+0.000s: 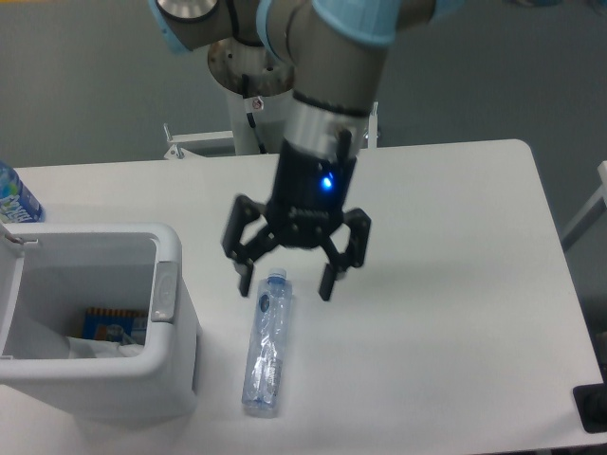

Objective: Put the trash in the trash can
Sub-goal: 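Move the open gripper over the clear water bottle and lower it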

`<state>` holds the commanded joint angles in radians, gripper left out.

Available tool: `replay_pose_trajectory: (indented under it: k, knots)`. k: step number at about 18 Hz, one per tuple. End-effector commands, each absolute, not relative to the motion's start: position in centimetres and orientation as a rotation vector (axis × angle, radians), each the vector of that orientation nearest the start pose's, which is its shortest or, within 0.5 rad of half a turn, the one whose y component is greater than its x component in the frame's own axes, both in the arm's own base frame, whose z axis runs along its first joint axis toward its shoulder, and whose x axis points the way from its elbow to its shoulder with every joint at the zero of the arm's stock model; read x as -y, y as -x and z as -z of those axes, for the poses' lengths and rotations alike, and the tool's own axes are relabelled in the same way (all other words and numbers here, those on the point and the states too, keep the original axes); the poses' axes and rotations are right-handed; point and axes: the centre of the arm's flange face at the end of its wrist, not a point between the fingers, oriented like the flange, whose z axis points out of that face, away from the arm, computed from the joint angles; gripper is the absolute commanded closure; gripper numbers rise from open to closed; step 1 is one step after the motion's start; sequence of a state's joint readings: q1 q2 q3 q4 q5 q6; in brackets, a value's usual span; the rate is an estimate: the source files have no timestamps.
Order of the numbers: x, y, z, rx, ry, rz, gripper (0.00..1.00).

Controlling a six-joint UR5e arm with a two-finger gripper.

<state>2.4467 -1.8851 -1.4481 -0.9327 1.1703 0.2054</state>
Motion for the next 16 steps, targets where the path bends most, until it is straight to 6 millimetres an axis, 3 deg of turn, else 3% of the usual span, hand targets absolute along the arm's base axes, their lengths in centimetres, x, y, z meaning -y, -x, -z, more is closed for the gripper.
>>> replay_pose_trajectory:
  k: [4,9,16]
  knots:
    - [-55.1,40.7,-39.7,0.729,2.574,0.069,0.0]
    - [-55.7,41.7,-33.8,0.663,2.695,0.053,0.0]
    - [-57.4,40.3,-29.4,0.596,2.768,0.093,0.0]
